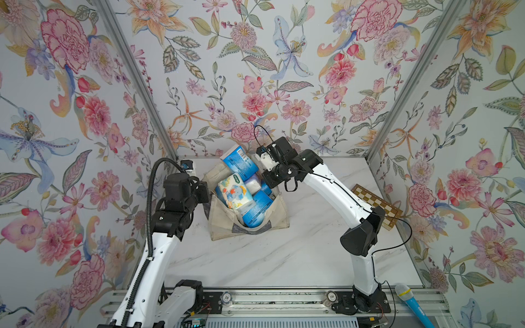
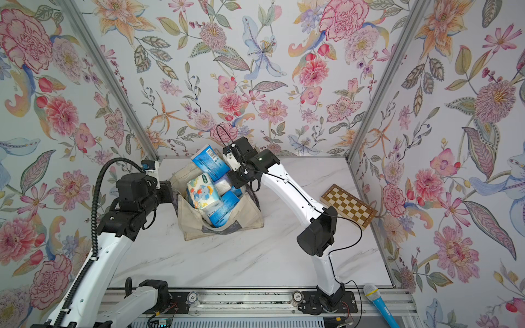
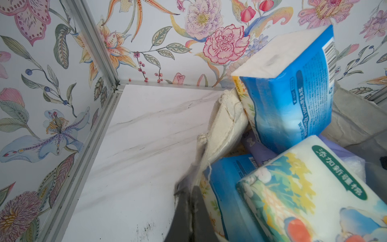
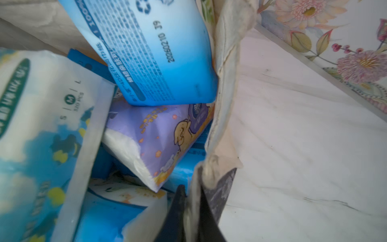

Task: Put tissues into the canvas bag
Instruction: Adjust the canvas bag at the center of the board.

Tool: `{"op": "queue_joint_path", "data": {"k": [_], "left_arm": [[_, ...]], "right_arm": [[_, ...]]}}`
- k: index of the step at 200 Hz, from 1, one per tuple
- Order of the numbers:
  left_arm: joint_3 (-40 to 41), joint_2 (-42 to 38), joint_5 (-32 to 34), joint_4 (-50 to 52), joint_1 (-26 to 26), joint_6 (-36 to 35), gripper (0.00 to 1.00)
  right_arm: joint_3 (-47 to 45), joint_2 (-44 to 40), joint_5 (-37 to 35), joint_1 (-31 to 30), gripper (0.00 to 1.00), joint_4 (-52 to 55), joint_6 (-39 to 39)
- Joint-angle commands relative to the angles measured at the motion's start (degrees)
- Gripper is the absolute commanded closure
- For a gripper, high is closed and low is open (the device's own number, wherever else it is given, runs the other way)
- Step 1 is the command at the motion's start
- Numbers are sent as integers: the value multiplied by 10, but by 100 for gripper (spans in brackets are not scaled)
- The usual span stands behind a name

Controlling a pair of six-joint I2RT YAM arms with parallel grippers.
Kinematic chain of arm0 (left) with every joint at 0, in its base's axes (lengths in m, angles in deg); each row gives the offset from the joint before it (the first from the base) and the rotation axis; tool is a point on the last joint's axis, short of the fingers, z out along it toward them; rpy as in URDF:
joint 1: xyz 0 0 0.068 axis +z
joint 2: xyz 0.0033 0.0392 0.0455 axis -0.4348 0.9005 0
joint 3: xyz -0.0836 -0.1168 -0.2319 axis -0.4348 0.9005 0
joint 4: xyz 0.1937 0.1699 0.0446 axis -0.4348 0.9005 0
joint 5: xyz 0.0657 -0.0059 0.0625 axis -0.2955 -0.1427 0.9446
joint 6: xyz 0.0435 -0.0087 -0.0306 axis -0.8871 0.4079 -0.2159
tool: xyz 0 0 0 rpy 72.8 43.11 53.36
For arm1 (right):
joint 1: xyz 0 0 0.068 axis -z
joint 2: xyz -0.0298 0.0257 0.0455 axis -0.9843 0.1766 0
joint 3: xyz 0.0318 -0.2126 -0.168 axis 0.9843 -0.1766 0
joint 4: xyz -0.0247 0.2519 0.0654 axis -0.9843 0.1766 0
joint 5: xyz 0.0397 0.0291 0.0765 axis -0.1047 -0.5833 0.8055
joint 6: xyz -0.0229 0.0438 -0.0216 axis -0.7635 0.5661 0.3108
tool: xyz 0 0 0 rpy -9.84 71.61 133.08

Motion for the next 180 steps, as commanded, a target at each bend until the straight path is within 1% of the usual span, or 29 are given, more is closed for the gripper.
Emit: {"op": "queue_joint_path", "data": {"k": [1,19,34,48,84,102,115,123,126,135,152,168,171,180], "left_arm": [[5,4,16,-36,7,11,100],[6,9,22,-45,7,15,100],[6,10,26,-51,7,20,100],[4,8,32,-53,8,25,100],[10,-19,58,-49,7,30,100],[31,-43,68,-60,7,37,100],[54,-53,71,-71,7,43,100],[68,-53,68,-80,8,47,100],[74,-52,66,-84,7,50,100],[93,-48,48,-102,6,60,100],[120,-40,20,-148,0,89,100],[120,-34,38,-167,-19,91,100],[119,-35,43,-168,-22,90,100],[116,-35,48,-176,-26,85,100]], "right_arm": [[23,2,-69,0,100,22,-11],[29,-5,-105,5,100,15,-20],[-2,-36,-130,10,100,-18,-27],[-69,-89,-158,15,100,-78,-33],[-279,-251,-221,43,100,-247,-33],[-377,-320,-253,57,100,-318,-29],[-432,-351,-263,66,100,-358,-22],[-459,-361,-261,65,100,-378,-19],[-467,-362,-257,81,100,-382,-16],[-484,-358,-243,87,100,-396,-11],[-485,-333,-222,78,100,-397,0],[-481,-320,-220,73,100,-415,-1],[-480,-319,-219,58,100,-419,-1],[-476,-317,-214,54,100,-431,-1]]}}
